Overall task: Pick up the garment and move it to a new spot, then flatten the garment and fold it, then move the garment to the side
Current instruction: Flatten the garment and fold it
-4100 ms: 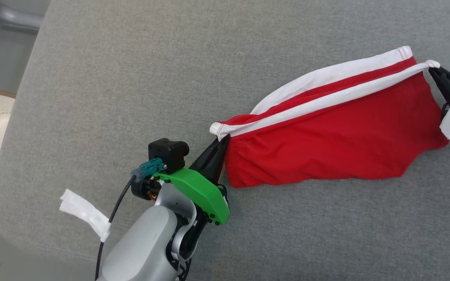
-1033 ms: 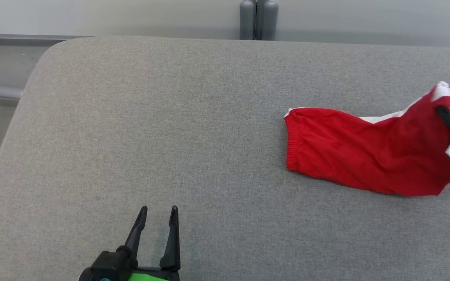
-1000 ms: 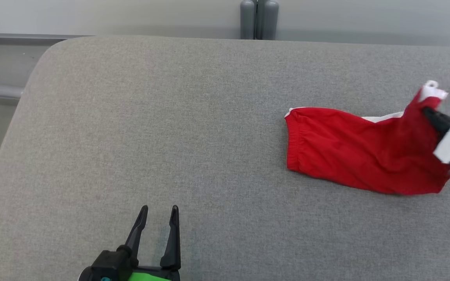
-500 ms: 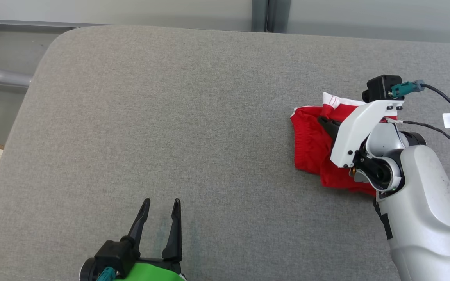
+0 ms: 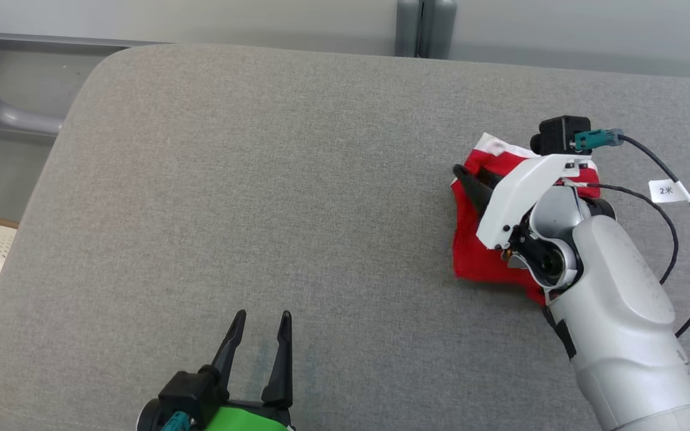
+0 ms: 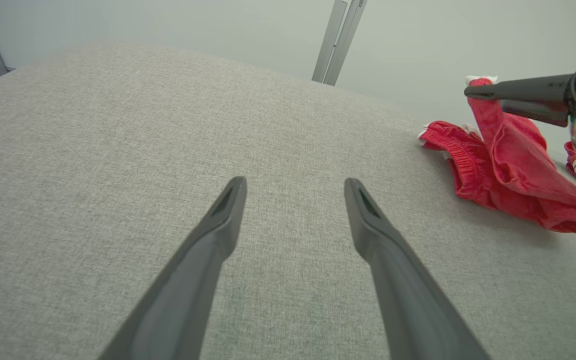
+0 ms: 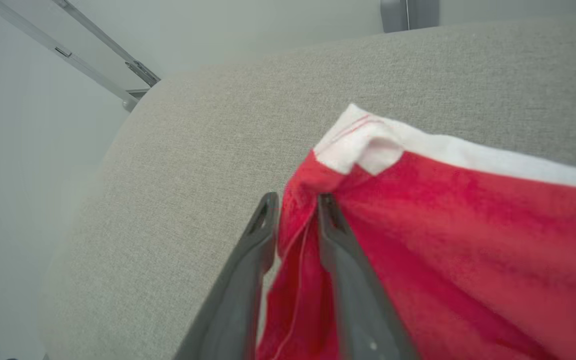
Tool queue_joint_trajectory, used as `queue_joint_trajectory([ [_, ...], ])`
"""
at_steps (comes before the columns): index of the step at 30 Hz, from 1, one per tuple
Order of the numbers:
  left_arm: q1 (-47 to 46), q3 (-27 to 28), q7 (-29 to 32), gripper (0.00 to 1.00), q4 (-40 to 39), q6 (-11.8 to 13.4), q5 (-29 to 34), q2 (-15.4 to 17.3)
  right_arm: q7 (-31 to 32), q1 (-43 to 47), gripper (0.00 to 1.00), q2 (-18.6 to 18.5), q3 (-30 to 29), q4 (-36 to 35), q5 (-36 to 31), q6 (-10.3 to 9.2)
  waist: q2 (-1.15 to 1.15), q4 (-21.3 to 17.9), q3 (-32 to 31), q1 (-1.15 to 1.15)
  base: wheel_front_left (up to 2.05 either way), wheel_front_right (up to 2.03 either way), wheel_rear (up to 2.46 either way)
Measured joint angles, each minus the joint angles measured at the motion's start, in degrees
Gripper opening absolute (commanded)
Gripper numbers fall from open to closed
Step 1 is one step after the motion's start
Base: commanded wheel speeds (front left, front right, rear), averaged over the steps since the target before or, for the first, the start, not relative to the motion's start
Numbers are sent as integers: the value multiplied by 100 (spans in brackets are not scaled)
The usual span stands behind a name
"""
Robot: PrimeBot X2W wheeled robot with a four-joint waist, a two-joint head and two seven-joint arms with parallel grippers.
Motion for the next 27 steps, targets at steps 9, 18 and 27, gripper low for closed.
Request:
queue_joint_trajectory([
  [9, 293, 454, 0, 100, 18, 15, 94, 0, -1823, 949, 100, -385, 802, -1043, -315, 4, 0, -172, -283, 0, 0, 0, 0],
  [18, 591, 1012, 0, 100, -231, -30, 291, -1, -3923, 2920, 100, -1546, 75, -1527, -1241, 0, 0, -507, -677, 0, 0, 0, 0],
  [27, 827, 1405, 0, 100, -287, -188, 375, 0, -3987, 4379, 100, -1494, -993, -2542, -1796, 3, 0, -730, -1109, 0, 0, 0, 0],
])
